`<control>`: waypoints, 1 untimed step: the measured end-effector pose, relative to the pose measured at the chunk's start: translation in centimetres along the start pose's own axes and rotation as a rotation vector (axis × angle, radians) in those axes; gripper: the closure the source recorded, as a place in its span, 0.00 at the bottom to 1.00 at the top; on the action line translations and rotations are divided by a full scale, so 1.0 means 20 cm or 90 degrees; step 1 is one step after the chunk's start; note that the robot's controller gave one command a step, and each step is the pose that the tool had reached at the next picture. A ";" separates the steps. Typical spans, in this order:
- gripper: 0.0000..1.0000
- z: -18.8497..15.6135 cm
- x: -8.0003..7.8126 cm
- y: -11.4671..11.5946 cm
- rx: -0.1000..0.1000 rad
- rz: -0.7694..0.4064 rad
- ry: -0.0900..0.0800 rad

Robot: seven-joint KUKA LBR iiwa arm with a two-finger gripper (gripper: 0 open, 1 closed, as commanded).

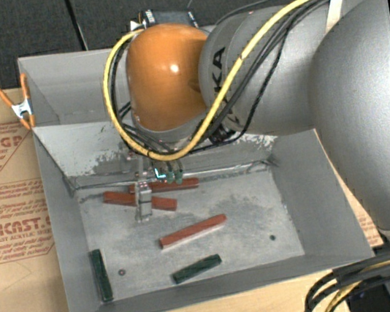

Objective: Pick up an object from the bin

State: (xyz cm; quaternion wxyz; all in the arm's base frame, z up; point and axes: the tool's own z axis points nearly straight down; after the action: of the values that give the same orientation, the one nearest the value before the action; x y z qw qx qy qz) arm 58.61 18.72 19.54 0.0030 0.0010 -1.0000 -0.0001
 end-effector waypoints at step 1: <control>0.00 0.64 -0.02 -0.25 -0.001 0.024 -0.004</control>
Offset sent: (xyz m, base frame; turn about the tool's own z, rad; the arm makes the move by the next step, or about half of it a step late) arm 0.0039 -0.0493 -0.1254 0.0355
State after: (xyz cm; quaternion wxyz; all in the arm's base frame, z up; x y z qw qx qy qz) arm 58.95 13.76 6.69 -0.0002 -0.0176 -0.9998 -0.0006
